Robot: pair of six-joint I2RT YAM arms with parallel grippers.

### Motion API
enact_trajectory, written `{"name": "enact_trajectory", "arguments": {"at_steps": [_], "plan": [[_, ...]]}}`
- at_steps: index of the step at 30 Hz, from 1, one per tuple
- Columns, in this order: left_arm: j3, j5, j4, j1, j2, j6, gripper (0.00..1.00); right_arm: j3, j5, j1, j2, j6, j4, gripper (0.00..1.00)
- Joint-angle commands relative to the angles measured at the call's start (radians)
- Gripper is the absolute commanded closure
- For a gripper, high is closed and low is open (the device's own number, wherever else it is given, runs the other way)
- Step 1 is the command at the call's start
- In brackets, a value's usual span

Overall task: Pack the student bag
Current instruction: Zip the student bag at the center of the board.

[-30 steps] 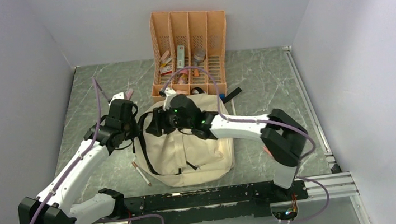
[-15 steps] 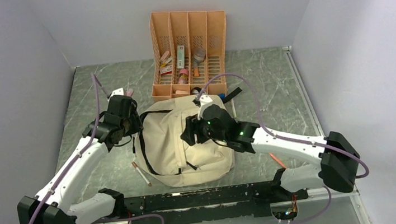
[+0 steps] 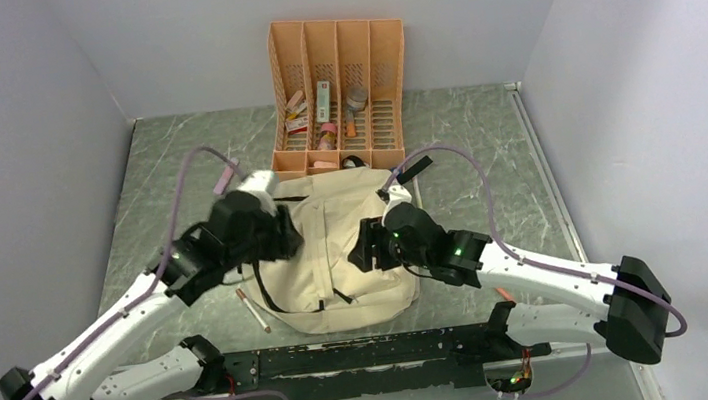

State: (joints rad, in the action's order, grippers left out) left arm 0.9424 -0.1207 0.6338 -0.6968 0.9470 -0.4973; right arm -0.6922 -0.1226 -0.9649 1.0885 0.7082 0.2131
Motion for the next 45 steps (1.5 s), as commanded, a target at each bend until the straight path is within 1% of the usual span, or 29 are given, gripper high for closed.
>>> {"name": "enact_trajectory", "arguments": {"at_steps": [1, 4, 8, 12, 14, 21, 24, 31, 36, 42, 45], "plan": [[-0.081, -0.058, -0.013, -0.243, 0.012, -0.144, 0.47, 0.035, -0.009, 0.003, -0.037, 0.070, 0.026, 0.38], [-0.140, -0.128, -0.031, -0.363, 0.008, -0.236, 0.47, 0.037, -0.011, 0.003, -0.041, 0.073, 0.022, 0.38], [-0.193, -0.221, -0.077, -0.496, 0.037, -0.297, 0.44, 0.039, -0.015, 0.002, -0.044, 0.071, 0.017, 0.38], [-0.178, -0.363, -0.031, -0.628, 0.113, -0.355, 0.39, 0.036, -0.018, 0.002, -0.045, 0.067, 0.022, 0.37], [-0.176, -0.403, -0.018, -0.661, 0.146, -0.368, 0.37, 0.039, -0.018, 0.002, -0.046, 0.063, 0.020, 0.37], [-0.216, -0.451, -0.045, -0.672, 0.201, -0.393, 0.36, 0.041, -0.012, 0.002, -0.046, 0.058, 0.015, 0.37], [-0.240, -0.465, -0.098, -0.672, 0.218, -0.375, 0.36, 0.045, -0.015, 0.003, -0.048, 0.057, 0.014, 0.37], [-0.244, -0.454, -0.188, -0.672, 0.302, -0.344, 0.43, 0.036, -0.025, 0.003, -0.053, 0.051, 0.028, 0.37], [-0.246, -0.461, -0.206, -0.668, 0.336, -0.336, 0.50, 0.033, -0.016, 0.003, -0.053, 0.058, 0.029, 0.37], [-0.250, -0.467, -0.201, -0.658, 0.369, -0.336, 0.52, 0.034, -0.019, 0.003, -0.061, 0.064, 0.035, 0.37], [-0.255, -0.462, -0.212, -0.650, 0.373, -0.328, 0.55, 0.035, -0.015, 0.002, -0.058, 0.066, 0.031, 0.37]]}}
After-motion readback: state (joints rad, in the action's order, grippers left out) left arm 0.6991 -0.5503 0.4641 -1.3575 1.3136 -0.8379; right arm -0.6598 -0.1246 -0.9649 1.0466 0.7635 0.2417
